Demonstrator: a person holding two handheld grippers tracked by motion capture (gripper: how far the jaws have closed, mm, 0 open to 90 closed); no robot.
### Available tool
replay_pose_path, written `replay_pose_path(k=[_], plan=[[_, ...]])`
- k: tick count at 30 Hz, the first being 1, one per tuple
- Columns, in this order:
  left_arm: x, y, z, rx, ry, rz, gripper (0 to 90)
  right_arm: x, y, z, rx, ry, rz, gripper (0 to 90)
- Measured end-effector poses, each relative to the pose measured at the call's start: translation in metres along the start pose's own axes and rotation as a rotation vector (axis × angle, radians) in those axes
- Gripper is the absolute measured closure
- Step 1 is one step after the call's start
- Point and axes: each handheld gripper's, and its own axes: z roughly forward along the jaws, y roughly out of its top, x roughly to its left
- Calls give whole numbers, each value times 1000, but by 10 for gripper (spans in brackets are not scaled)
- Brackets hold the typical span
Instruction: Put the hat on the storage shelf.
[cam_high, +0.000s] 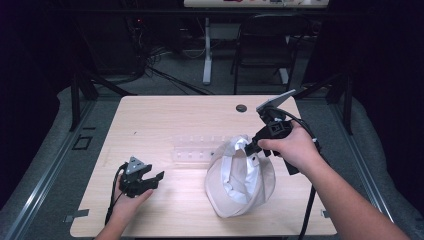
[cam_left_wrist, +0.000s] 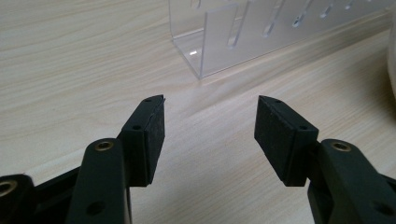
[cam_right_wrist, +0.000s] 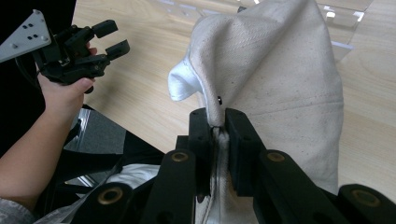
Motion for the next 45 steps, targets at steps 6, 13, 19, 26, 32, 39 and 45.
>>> replay_pose_path(k=[6, 13, 19, 26, 32, 39, 45], plan=[[-1, 0, 0, 4, 1, 4, 433, 3, 1, -12, -19, -17, 9, 815], [-2, 0, 0, 7, -1, 15, 433, 3, 1, -33, -36, -48, 7, 815], [-2, 0, 0, 13, -5, 16, 431, -2, 2, -52, -64, -33, 30, 815], [-4, 0, 0, 7, -5, 21, 429, -4, 5, -66, -106, 2, 57, 815], [-5, 0, 1, 1, -7, 24, 428, -6, 10, -76, -143, 38, 74, 815], [-7, 1, 1, -2, -24, 31, 421, -7, 17, -83, -189, 80, 94, 815], [-10, 2, 2, -2, -26, 42, 405, -8, 23, -84, -204, 91, 105, 815]])
